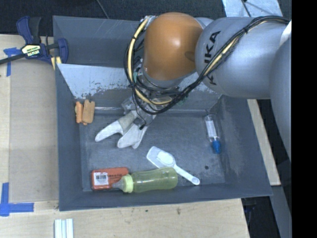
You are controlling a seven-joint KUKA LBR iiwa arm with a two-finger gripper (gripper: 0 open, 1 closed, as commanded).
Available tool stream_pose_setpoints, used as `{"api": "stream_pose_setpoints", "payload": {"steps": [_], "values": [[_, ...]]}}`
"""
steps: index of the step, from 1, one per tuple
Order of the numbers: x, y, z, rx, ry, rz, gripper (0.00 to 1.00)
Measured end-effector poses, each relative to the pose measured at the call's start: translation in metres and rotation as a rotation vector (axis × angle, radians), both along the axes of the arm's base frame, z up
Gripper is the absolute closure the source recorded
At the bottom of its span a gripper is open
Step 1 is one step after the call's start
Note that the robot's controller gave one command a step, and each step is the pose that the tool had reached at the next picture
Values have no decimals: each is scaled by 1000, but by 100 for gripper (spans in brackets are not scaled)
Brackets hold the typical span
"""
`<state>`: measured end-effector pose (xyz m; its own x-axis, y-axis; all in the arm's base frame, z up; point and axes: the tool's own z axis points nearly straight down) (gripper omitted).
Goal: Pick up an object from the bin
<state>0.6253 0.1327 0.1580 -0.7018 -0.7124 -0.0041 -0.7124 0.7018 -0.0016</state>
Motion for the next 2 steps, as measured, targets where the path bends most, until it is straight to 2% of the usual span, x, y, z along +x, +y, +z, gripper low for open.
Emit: {"api": "stream_pose_setpoints", "payload": {"steps": [2], "values": [[0, 0, 9, 0, -1, -3, 100]]}}
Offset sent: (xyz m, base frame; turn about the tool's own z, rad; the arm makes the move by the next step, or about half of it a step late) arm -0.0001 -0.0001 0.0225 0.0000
